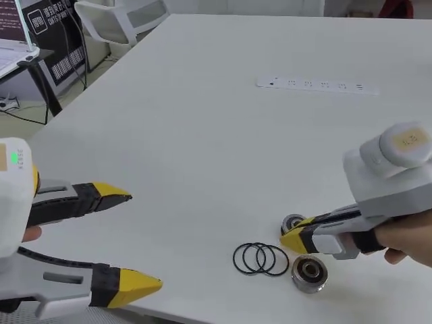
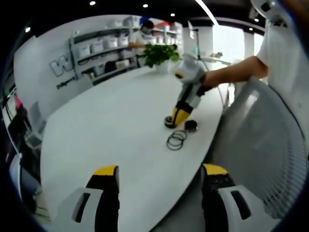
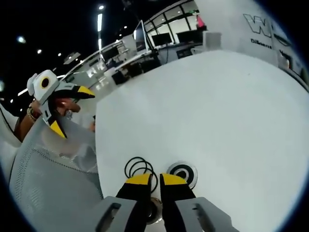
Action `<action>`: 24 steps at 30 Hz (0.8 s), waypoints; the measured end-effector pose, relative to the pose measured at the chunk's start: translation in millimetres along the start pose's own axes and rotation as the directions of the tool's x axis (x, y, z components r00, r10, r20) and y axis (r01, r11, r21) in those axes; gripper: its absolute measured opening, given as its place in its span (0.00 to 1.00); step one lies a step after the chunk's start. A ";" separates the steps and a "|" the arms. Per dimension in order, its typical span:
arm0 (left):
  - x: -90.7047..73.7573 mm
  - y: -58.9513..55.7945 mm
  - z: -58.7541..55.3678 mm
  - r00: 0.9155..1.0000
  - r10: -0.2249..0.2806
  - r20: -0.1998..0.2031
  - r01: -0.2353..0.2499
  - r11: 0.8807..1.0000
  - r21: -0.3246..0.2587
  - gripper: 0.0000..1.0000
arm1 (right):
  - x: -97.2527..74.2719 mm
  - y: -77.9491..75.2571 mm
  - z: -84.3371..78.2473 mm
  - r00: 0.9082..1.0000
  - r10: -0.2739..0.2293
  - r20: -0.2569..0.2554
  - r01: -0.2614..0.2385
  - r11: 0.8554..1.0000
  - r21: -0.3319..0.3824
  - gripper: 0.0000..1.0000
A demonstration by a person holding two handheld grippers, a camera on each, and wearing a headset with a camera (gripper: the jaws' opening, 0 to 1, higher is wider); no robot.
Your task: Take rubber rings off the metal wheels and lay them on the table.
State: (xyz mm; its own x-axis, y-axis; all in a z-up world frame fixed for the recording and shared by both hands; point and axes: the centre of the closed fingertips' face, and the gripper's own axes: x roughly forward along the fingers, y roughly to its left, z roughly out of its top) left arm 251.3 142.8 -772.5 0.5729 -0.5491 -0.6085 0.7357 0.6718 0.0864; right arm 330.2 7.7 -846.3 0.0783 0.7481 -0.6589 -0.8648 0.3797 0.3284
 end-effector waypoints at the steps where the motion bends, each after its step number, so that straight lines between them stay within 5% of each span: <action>1: -0.4 -0.1 0.6 1.000 -0.002 0.000 0.002 1.000 0.003 0.70 | -2.8 -1.0 0.7 1.000 -0.004 0.010 0.004 1.000 0.001 0.05; 10: 0.6 4.4 18.7 1.000 -0.026 -0.005 0.026 0.998 0.052 0.71 | -19.8 -10.7 5.3 0.996 -0.020 0.091 0.021 1.000 -0.011 0.08; 16: 14.2 6.7 47.2 0.999 -0.048 0.024 0.045 0.993 0.108 0.71 | -28.0 -19.8 2.6 0.989 -0.050 0.141 0.051 0.999 -0.010 0.12; 24: 46.9 -13.9 80.8 0.988 -0.151 0.025 0.142 0.963 0.231 0.69 | -30.8 -33.4 -16.4 0.988 -0.087 0.129 0.086 0.996 0.011 0.15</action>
State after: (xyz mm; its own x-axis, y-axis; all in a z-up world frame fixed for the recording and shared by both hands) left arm 297.1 67.6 -738.5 0.4638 -0.6564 -0.5950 0.8727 0.4543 0.1790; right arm 348.5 -37.0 -848.0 0.2161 0.7763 -0.5921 -0.8493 0.4486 0.2782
